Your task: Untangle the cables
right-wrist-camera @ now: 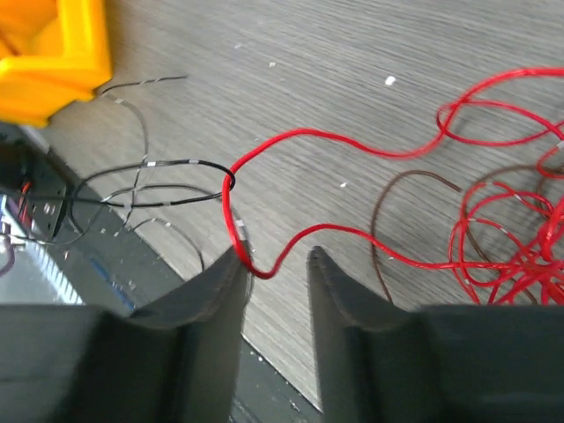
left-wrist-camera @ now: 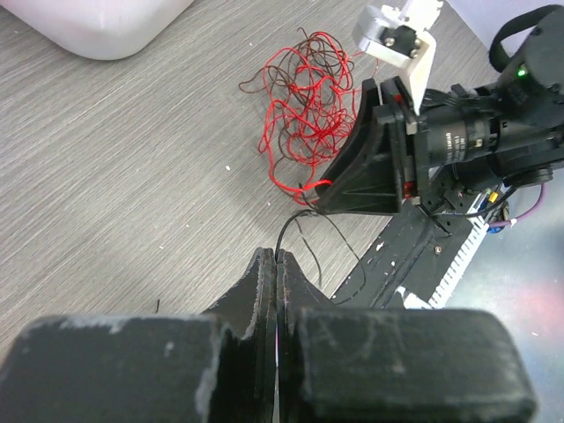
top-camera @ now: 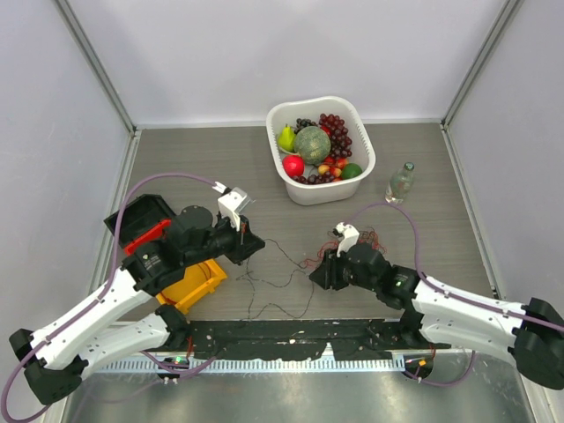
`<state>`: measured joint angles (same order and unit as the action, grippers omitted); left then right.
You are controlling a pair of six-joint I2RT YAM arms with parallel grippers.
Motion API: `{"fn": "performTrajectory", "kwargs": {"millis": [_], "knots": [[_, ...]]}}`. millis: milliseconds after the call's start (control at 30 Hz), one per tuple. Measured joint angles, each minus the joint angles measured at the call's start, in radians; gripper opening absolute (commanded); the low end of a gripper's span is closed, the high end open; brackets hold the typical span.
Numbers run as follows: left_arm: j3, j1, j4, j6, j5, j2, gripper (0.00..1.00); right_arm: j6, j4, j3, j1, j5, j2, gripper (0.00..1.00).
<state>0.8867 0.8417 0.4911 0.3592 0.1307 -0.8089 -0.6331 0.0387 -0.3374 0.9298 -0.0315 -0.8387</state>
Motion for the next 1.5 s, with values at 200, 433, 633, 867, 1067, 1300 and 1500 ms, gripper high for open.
{"fn": "performTrajectory", "kwargs": {"millis": [200, 433, 633, 867, 1067, 1300, 1500], "knots": [[0.015, 0.000, 0.031, 0.000, -0.034, 0.002, 0.00, -0.031, 0.024, 0.001, 0.001, 0.174, -0.052, 0.01], [0.038, 0.000, 0.098, 0.008, -0.324, 0.126, 0.00, -0.328, 0.368, 0.001, 0.003, 0.583, 0.159, 0.01], [0.013, 0.000, 0.089, 0.064, -0.428, 0.191, 0.00, -0.607, 0.661, -0.013, 0.001, 0.823, 0.288, 0.01], [-0.153, 0.000, 0.035, 0.183, -0.280, 0.035, 0.00, -0.627, 0.715, -0.032, -0.002, 0.932, 0.381, 0.01], [-0.172, 0.024, 0.014, 0.218, -0.140, -0.238, 0.09, -0.551, 0.658, -0.031, -0.002, 0.928, 0.385, 0.01], [-0.203, 0.145, -0.046, 0.232, -0.128, -0.329, 0.38, -0.485, 0.593, -0.026, -0.002, 0.898, 0.371, 0.01], [-0.186, 0.240, -0.129, 0.233, -0.134, -0.472, 0.82, -0.444, 0.556, -0.026, -0.002, 0.869, 0.325, 0.01]]}}
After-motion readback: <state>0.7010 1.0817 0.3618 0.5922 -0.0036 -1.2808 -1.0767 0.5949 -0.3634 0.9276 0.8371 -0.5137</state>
